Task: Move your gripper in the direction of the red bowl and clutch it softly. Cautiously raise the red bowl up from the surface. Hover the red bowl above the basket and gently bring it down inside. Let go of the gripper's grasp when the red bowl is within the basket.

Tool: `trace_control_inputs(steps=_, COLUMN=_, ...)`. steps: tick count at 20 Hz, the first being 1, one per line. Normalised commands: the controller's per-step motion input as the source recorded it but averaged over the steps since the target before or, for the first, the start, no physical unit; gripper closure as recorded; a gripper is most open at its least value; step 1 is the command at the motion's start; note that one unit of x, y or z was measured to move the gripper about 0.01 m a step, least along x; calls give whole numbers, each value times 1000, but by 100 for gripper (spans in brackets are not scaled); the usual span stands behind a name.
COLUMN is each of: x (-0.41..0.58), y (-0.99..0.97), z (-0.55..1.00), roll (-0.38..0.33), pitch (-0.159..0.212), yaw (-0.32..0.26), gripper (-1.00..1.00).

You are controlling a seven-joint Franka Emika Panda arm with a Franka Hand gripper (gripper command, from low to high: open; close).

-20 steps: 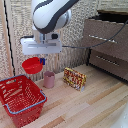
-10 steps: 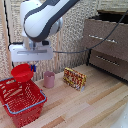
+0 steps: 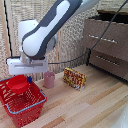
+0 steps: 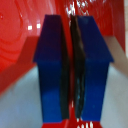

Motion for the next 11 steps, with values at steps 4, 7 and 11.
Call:
trace_control_inputs(steps=4, x=186, y=136, z=-1, roll=15, pitch=-5, yaw=16, gripper=-100)
trace_control_inputs(steps=7, x=207, y=-4, z=233, roll=73, pitch=-31, yaw=-59, gripper=-100)
trace_control_inputs(steps=11, x=170, y=-62, z=449, roll=84, pitch=-17, yaw=-44, gripper=-100)
